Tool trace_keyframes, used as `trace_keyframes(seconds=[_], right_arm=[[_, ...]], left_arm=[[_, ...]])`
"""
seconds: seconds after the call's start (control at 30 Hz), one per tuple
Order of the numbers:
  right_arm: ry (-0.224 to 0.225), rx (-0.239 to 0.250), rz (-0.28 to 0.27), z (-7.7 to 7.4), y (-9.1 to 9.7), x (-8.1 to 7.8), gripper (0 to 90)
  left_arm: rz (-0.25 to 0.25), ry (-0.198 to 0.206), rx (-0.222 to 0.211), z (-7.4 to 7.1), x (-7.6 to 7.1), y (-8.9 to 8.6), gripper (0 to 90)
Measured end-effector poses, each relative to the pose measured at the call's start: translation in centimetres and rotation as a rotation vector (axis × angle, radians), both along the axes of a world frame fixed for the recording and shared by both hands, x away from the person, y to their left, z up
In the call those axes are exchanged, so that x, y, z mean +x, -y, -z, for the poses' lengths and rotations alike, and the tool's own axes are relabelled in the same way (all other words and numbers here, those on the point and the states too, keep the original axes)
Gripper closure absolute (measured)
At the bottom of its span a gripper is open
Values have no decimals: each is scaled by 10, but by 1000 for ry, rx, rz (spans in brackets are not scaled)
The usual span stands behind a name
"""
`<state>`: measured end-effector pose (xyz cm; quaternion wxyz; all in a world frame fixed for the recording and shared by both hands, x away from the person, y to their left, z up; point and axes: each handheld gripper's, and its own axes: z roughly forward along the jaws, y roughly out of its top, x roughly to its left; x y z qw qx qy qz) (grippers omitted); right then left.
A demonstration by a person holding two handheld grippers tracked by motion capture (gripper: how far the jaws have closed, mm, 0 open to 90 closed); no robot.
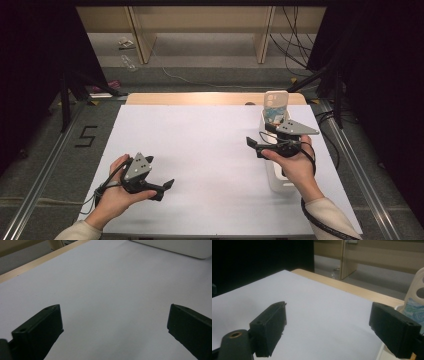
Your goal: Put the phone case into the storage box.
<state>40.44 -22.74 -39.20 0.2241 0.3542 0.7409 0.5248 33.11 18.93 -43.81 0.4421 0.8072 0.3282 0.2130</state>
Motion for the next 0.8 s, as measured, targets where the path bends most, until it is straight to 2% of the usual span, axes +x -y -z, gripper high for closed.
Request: trace_keyframes(seconds=[0.23,0.67,0.73,0.8], right_arm=[[0,2,-27,-1,3,-8,157],[-5,-2,-44,3,11,-23,157],[11,1,-38,-1,12,-25,158],[36,14,-39,-12,14,-27,157]], left_arm=[[-1,-1,-2,0,0,-1,0],[1,1,-11,0,0,-1,0],[-1,-1,-11,0,0,-1,0],[0,-1,-10,0,0,-1,0]])
